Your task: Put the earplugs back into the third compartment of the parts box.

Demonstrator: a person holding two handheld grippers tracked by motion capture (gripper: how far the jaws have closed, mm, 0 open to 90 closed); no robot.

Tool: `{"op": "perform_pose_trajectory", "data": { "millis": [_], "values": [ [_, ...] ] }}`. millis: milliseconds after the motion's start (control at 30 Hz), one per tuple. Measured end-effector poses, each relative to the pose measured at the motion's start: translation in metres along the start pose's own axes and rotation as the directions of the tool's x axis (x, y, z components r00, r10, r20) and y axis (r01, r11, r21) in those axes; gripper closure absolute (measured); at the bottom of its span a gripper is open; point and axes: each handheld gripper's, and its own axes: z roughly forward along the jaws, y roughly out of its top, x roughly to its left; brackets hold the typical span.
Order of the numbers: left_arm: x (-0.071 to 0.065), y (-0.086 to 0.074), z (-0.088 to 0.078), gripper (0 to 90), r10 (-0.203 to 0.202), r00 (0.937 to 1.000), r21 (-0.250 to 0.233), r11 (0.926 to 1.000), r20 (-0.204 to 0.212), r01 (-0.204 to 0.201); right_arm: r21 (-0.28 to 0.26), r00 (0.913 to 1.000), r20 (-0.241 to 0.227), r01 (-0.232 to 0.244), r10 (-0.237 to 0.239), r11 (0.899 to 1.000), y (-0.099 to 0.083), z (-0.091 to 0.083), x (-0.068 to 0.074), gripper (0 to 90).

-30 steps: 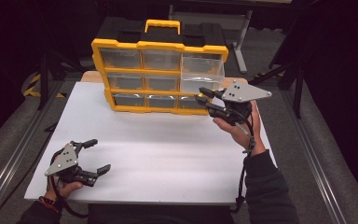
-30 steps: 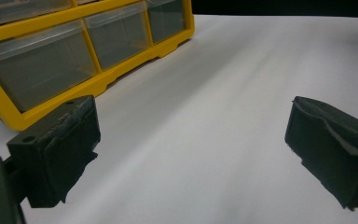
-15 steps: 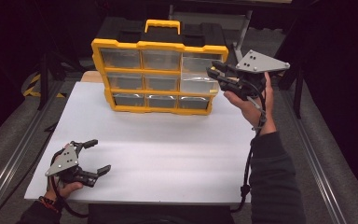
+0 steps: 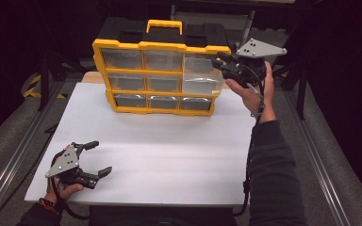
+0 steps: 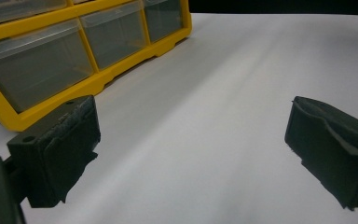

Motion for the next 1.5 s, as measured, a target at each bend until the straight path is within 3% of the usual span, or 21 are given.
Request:
{"op": "perform_pose_trajectory", "data": {
  "millis": [200,600,867,1233,1500],
  "values": [
    [0.0,0.0,-0.002,4.1,-0.003,1.0,0.0,1.0,-0.001,0.003,0.025,0.9992,0.04,0.002,-0.003,1.0,-0.002,0.005,-0.002,67.3],
    [0.001,0.0,-0.003,4.1,-0.006,1.0,0.002,1.0,-0.003,0.006,0.038,0.9979,0.058,-0.03,0.028,0.999,-0.009,0.007,-0.005,60.7],
    [0.002,-0.001,-0.002,4.1,-0.013,0.9999,-0.001,0.9999,-0.001,0.013,-0.018,0.9953,0.091,-0.032,0.034,0.999,-0.014,-0.009,0.0,51.2],
    [0.001,-0.001,-0.001,4.1,-0.011,0.9999,-0.004,0.9999,-0.006,0.011,-0.061,0.995,0.1,0.007,-0.001,0.998,-0.022,-0.033,0.023,34.9],
    [0.001,-0.001,-0.001,4.1,-0.01,0.9999,-0.002,1.0,-0.007,0.01,-0.081,0.99,0.139,0.037,-0.026,0.996,-0.035,-0.045,0.044,24.8]
  ]
}}
